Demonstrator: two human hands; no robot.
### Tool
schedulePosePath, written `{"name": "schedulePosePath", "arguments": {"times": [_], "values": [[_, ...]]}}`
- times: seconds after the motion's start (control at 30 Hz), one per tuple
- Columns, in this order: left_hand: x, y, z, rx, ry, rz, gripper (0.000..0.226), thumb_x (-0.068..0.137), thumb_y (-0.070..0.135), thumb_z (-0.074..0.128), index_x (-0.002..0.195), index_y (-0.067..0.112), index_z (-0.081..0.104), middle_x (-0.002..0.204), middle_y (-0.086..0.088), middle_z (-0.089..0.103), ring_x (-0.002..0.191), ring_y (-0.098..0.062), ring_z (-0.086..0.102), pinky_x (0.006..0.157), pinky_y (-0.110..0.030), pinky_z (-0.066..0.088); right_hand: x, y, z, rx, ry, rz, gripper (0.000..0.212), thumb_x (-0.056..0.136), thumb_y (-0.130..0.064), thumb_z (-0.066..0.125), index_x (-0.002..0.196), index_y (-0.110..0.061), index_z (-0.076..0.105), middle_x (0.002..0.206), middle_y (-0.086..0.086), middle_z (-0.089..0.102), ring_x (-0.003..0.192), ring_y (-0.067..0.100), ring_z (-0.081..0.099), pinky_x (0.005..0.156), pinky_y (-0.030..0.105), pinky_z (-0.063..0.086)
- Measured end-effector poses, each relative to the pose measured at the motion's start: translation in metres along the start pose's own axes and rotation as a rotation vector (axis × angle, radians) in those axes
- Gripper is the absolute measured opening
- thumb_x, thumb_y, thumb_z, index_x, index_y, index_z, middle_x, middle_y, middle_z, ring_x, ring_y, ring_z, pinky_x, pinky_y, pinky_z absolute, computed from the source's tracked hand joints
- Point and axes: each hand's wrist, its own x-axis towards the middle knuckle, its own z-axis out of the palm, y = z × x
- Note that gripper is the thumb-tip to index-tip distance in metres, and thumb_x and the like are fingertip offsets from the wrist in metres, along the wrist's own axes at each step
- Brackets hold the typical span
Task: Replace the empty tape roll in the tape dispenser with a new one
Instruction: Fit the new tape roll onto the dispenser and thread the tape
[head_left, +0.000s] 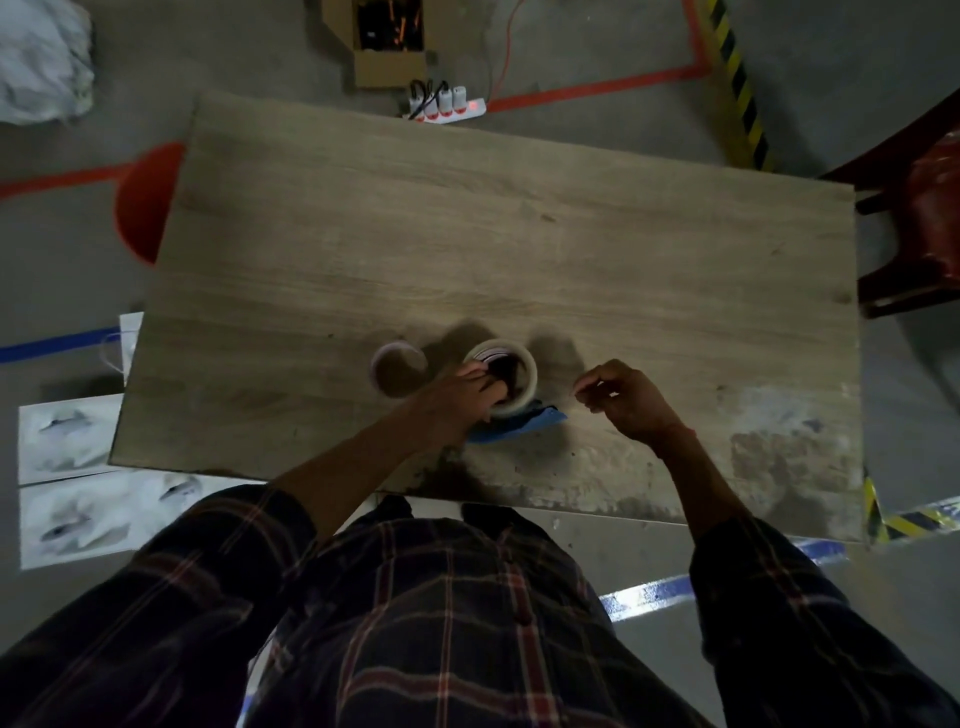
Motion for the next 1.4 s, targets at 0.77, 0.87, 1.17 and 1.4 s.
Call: {"name": "schedulePosePath", "arguments": {"times": [0.77,0.87,1.17,1.4], "values": [[0.012,0.053,0.003,0.040,0.069,-0.290,0.047,0.070,-0.001,0.069,0.115,-0.002,0.056,0.096,-0.022,0.063,0.084,-0.037,0.060,0.078,-0.044,0.046,0.009,-0.004,0.018,0.396,-0.062,0.223,0.023,0.097,0.007,0.047,0.088,-0.013,0.053,0.064,0.000,0.075,0.057,0.010,0.071,0.058,0.027,0.060],[0.011,0.056,0.000,-0.001,0.049,-0.326,0.046,0.073,-0.003,0.063,0.118,-0.002,0.053,0.097,-0.020,0.062,0.086,-0.035,0.058,0.080,-0.042,0.042,0.009,-0.005,0.019,0.417,-0.098,0.235,0.026,0.096,0.010,0.045,0.089,-0.014,0.052,0.067,0.001,0.076,0.060,0.012,0.072,0.060,0.027,0.061],[0.003,0.065,-0.003,0.062,0.156,-0.308,0.017,0.084,0.006,0.054,0.101,0.008,0.055,0.087,-0.013,0.068,0.083,-0.033,0.064,0.093,-0.043,0.042,0.006,-0.016,0.017,0.333,-0.096,0.179,0.029,0.100,0.004,0.036,0.092,-0.021,0.049,0.077,0.010,0.063,0.061,0.021,0.063,0.058,0.031,0.052],[-0.004,0.076,-0.008,0.298,0.222,-0.261,0.022,0.080,0.006,0.060,0.102,0.006,0.059,0.085,-0.013,0.070,0.077,-0.030,0.065,0.083,-0.040,0.042,0.003,-0.012,0.021,0.120,0.128,0.123,0.011,0.096,-0.010,0.058,0.103,-0.006,0.064,0.095,0.011,0.061,0.074,0.023,0.059,0.061,0.028,0.049]]}}
